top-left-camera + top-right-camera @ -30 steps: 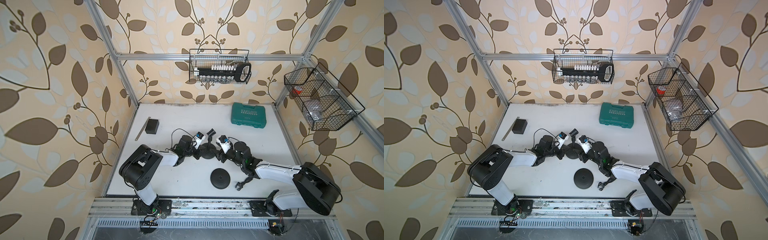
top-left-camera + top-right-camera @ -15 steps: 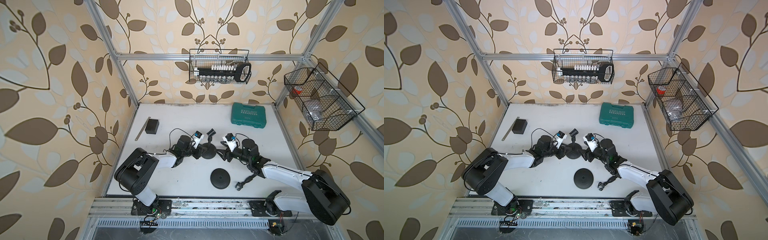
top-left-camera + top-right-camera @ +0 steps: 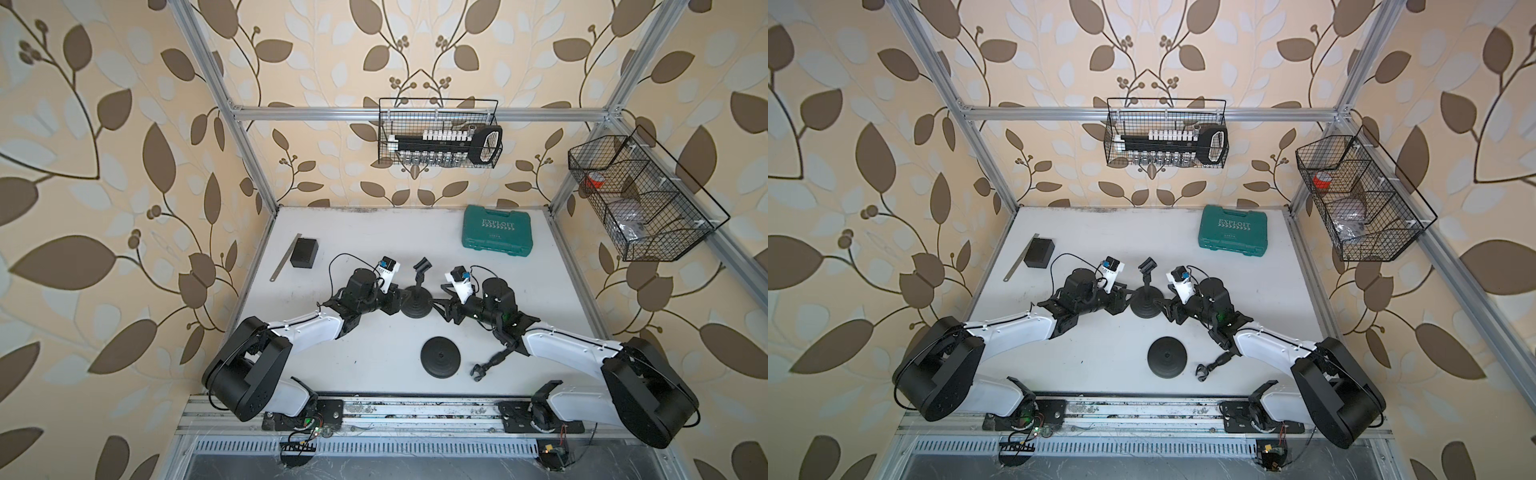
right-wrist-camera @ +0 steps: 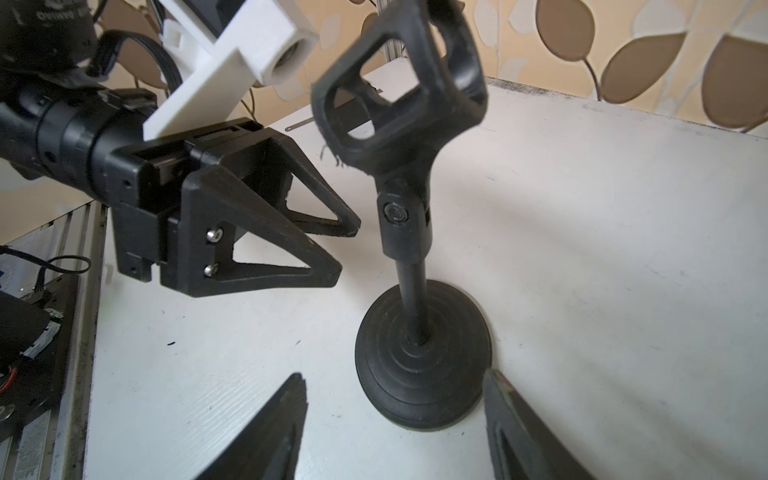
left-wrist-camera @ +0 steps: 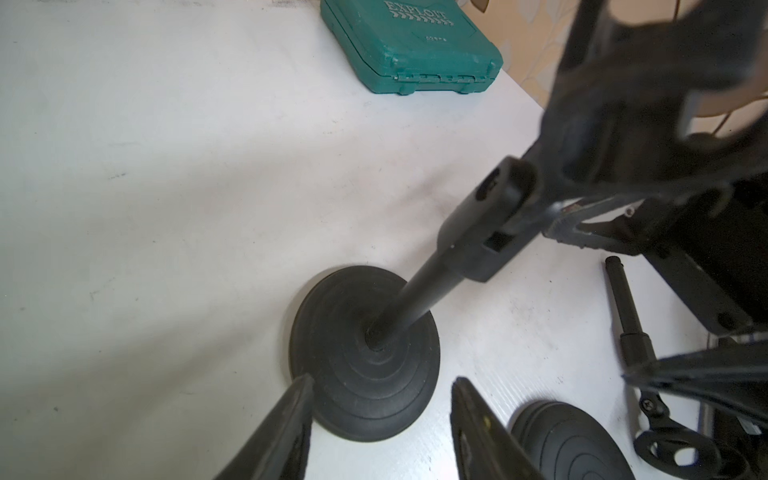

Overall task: Assemble a microphone stand
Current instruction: Hold the microphone stand pole at the microphone stand base.

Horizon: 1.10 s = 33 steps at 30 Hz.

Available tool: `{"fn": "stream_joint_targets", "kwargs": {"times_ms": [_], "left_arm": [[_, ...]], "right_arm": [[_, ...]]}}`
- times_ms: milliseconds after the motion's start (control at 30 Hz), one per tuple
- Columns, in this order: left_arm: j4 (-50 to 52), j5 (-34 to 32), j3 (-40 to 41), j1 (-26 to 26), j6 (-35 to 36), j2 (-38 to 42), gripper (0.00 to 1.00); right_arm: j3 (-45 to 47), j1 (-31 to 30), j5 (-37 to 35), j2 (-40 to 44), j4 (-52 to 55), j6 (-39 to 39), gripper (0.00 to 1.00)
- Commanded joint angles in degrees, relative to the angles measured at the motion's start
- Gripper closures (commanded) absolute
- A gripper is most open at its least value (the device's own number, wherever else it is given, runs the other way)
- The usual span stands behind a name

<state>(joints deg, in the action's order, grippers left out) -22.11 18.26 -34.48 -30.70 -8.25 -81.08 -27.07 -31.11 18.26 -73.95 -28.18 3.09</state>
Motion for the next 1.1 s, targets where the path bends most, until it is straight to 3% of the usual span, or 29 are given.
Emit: {"fn": "stream_joint_targets", "kwargs": {"times_ms": [0, 333, 1067], "left_arm": [[-2.52, 1.51, 0.56, 0.22, -0.41, 1.57, 0.41], [-1.85, -7.55, -1.18, 0.08, -0.85, 1.53, 0.42], [-5.69, -3.50, -4.02, 0.01, 0.07, -4.78, 0.40]], "right_arm": [[-1.98, 0.58, 0.62, 2.05, 3.13, -3.33, 0.34], [-8.86, 9.91, 19.39, 0.43, 8.52, -8.81, 0.44], [-16.63, 10.90, 28.61, -11.83, 8.73, -11.79, 0.45]]}}
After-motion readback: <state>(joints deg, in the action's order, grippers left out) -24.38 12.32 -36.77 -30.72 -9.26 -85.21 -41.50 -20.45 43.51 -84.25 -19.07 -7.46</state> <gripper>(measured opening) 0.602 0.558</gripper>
